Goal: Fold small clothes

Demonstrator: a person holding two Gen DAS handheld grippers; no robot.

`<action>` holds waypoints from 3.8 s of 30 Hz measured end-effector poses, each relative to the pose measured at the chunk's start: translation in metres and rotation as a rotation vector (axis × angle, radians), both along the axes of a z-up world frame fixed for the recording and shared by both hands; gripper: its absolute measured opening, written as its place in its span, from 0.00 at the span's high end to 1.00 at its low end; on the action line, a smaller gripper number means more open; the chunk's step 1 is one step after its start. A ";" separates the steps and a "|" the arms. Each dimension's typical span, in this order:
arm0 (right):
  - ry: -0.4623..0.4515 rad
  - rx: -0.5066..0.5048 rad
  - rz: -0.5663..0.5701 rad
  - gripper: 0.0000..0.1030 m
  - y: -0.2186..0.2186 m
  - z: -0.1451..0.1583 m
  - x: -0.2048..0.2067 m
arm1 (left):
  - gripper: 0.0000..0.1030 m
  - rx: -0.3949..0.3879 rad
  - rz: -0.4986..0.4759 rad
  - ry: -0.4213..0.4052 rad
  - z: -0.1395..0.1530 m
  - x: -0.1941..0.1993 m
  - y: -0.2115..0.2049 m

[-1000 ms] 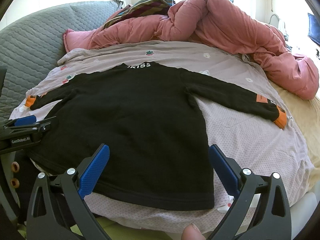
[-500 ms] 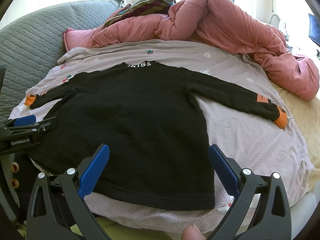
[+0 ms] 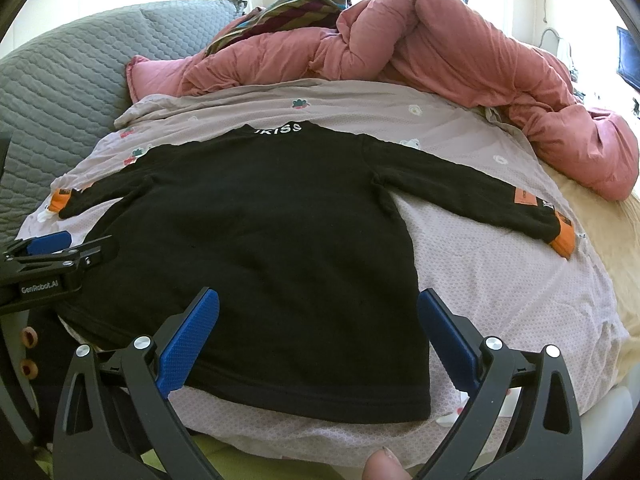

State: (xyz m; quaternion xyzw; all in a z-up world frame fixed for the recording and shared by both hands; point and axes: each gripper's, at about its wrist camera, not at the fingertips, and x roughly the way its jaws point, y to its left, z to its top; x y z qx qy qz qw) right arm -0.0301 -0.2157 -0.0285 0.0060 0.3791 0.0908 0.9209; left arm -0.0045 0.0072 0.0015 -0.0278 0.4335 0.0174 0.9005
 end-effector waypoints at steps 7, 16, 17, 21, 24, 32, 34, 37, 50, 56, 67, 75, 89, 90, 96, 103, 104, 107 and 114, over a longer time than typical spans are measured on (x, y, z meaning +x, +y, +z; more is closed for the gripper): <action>-0.003 -0.006 -0.008 0.04 0.000 -0.001 0.003 | 0.08 0.010 0.002 0.010 -0.004 0.003 -0.012; -0.016 0.004 -0.028 0.04 -0.010 -0.001 0.015 | 0.08 0.010 0.009 0.027 -0.008 0.014 -0.011; -0.018 0.006 -0.030 0.04 -0.011 0.000 0.016 | 0.09 0.009 0.012 0.032 -0.009 0.016 -0.011; -0.025 0.009 -0.041 0.04 -0.017 0.001 0.025 | 0.08 0.016 0.023 0.037 -0.010 0.026 -0.010; -0.030 0.010 -0.055 0.04 -0.022 0.002 0.033 | 0.08 0.014 0.029 0.038 -0.009 0.036 -0.009; -0.026 0.000 -0.135 0.04 -0.050 -0.001 0.061 | 0.08 0.010 0.020 0.032 -0.006 0.064 -0.008; -0.021 -0.003 -0.161 0.04 -0.061 -0.004 0.069 | 0.08 0.007 0.015 0.035 -0.006 0.073 -0.009; -0.012 -0.006 -0.204 0.04 -0.076 -0.007 0.083 | 0.08 0.005 0.011 0.037 -0.005 0.087 -0.010; 0.020 -0.017 -0.381 0.04 -0.144 -0.019 0.131 | 0.08 0.004 -0.006 0.056 -0.003 0.146 -0.017; 0.053 0.008 -0.474 0.04 -0.188 -0.023 0.148 | 0.08 0.016 -0.001 0.066 -0.007 0.173 -0.023; 0.132 0.025 -0.682 0.04 -0.278 -0.042 0.160 | 0.09 0.027 0.050 0.056 -0.007 0.225 -0.021; 0.211 0.096 -0.728 0.05 -0.308 -0.067 0.177 | 0.09 0.012 0.070 0.054 -0.025 0.240 -0.009; 0.138 0.058 -0.571 0.86 -0.276 -0.042 0.186 | 0.09 -0.014 0.048 0.035 -0.045 0.242 0.009; 0.109 0.064 -0.550 0.86 -0.268 -0.033 0.183 | 0.09 -0.014 0.042 0.035 -0.047 0.241 0.009; 0.005 0.101 -0.415 0.86 -0.211 0.012 0.188 | 0.09 -0.044 0.023 0.049 -0.054 0.237 0.017; -0.057 0.156 -0.268 0.86 -0.138 0.043 0.202 | 0.08 -0.059 0.060 0.014 -0.046 0.231 0.042; -0.061 0.163 -0.247 0.86 -0.128 0.046 0.206 | 0.09 -0.063 0.068 0.007 -0.044 0.230 0.047; -0.066 0.183 -0.182 0.86 -0.098 0.052 0.214 | 0.09 -0.078 0.089 -0.013 -0.035 0.227 0.059; -0.053 0.205 -0.047 0.88 -0.023 0.056 0.239 | 0.09 -0.096 0.138 -0.043 -0.023 0.221 0.083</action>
